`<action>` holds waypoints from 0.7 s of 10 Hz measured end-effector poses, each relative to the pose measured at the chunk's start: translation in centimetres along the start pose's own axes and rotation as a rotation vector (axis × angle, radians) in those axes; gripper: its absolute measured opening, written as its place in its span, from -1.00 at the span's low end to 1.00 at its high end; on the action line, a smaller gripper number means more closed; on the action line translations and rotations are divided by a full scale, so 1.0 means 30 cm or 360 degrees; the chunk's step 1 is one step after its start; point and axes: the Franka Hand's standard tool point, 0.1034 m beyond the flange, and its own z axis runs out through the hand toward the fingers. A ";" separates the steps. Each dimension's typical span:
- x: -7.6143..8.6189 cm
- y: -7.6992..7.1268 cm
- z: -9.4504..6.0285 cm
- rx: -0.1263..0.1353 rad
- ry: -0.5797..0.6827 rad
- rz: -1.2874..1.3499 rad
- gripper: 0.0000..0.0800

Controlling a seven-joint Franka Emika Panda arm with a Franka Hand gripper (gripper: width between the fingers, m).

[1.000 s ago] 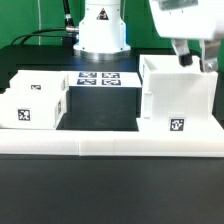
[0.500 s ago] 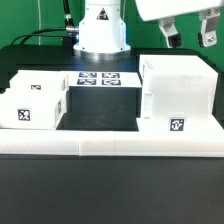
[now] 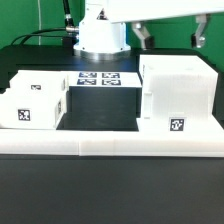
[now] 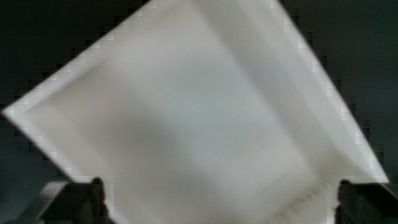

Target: Assemble drawer

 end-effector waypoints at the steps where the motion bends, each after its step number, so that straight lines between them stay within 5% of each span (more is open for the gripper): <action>1: 0.018 0.077 -0.005 -0.0002 0.0014 -0.0149 0.62; 5: 0.038 0.108 -0.006 -0.0004 0.0036 -0.0359 0.62; 7: 0.060 0.227 -0.002 -0.0054 0.0080 -0.0357 0.62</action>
Offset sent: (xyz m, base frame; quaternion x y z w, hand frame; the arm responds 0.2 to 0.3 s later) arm 0.0000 0.0000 0.0000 0.0000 0.0000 -0.1296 0.9916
